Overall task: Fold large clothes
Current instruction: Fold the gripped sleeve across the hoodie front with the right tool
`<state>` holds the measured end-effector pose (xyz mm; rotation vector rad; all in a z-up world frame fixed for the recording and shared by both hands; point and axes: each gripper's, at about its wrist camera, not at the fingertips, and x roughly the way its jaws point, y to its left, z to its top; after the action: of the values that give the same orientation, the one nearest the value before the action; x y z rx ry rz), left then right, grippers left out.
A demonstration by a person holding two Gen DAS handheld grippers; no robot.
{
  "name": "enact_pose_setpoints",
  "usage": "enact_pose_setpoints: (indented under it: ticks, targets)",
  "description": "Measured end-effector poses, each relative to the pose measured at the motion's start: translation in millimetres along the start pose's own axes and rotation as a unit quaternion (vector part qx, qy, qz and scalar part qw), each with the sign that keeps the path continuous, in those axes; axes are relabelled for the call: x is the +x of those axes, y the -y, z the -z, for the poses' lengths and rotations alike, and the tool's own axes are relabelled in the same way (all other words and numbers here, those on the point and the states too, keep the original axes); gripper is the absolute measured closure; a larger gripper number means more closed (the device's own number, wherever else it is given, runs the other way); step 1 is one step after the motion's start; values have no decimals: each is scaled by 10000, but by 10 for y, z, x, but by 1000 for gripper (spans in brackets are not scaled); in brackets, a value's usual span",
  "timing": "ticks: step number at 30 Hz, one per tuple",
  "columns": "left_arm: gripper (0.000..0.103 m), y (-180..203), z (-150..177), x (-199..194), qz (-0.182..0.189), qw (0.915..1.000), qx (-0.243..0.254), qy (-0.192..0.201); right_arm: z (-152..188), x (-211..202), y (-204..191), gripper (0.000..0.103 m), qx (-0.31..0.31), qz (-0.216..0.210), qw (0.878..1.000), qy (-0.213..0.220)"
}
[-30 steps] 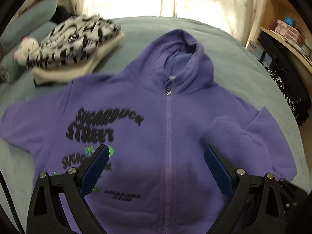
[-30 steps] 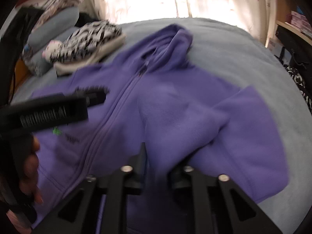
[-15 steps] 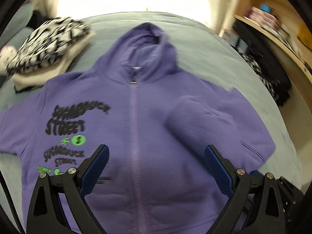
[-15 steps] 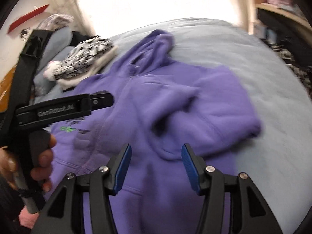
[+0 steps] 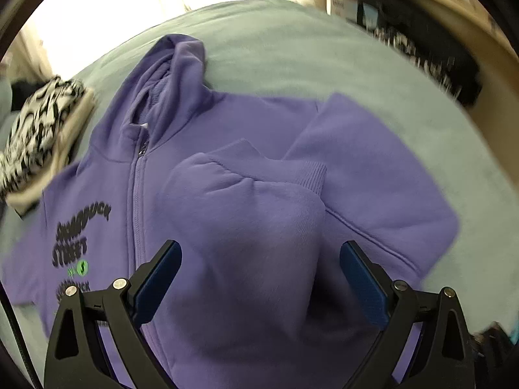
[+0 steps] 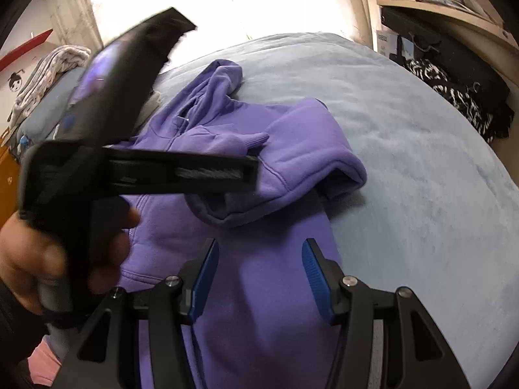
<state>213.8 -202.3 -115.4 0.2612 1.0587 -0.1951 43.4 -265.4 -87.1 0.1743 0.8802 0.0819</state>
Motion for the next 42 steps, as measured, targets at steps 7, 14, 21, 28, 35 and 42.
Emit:
enact_pose_setpoints:
  ticks: [7,14,21,28,35,42]
  targets:
    - [78,-181,-140,-104,191,9991,-41,382,43,37,101,50,147,-83,9999,-33]
    - [74,-1397,-16,-559,93,9765,-1584,1457,51,16,59,50,30,-62,10000,39]
    - [41,-2079,632,-78,865,9643,-2425,626,25,26,-24,50,-135,-117,9998,2]
    - [37,-2465,763,199,1821,9359,-2980,471,-65,-21,-156,50,-241,-224,9994,69]
    - [35,-2668,561,472,1590,9465,-2794,262,-560,66,28,47,-190,-152,9995,178]
    - [34,-2780,463,755,1430,9520,-2706,72,-1286,804,457,46,440,-15,9987,-265]
